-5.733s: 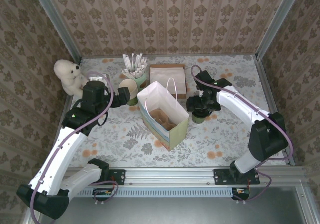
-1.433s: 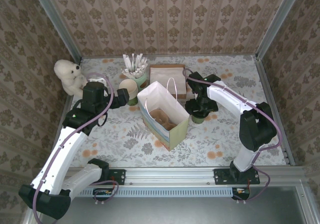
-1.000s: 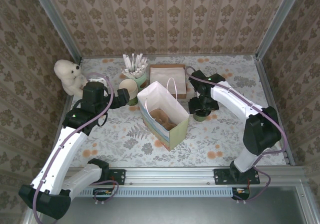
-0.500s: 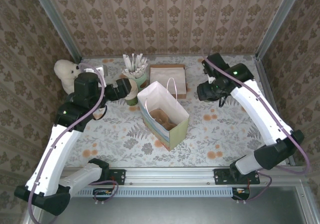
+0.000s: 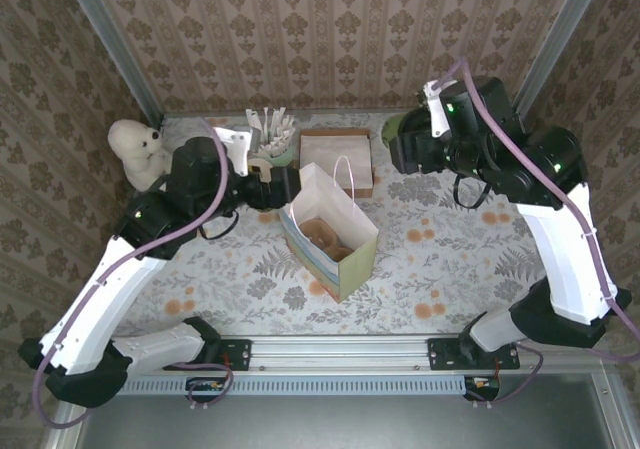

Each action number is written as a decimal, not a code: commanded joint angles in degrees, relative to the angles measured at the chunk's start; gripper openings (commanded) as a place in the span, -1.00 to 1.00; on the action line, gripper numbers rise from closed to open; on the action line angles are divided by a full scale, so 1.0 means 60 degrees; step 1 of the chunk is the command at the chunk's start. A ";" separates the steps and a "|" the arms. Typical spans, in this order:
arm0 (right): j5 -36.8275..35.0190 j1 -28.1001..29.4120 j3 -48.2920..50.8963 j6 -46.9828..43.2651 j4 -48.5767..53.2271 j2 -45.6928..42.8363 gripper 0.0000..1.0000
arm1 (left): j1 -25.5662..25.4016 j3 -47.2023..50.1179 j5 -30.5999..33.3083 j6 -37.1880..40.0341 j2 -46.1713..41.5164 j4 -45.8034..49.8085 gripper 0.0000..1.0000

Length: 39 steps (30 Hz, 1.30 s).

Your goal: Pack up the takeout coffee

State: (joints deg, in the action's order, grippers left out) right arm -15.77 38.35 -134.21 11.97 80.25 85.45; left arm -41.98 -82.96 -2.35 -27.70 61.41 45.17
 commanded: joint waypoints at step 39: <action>0.0248 0.3350 -0.1418 0.2090 0.3809 0.2845 0.39 | -0.0112 0.1047 -0.1066 0.0351 -0.0769 0.0704 -0.32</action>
State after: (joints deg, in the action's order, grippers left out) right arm -14.70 58.67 -143.92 22.76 91.98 102.78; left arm -42.35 -76.40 -7.97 -26.85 56.66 48.05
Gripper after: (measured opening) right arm 0.812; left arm 0.347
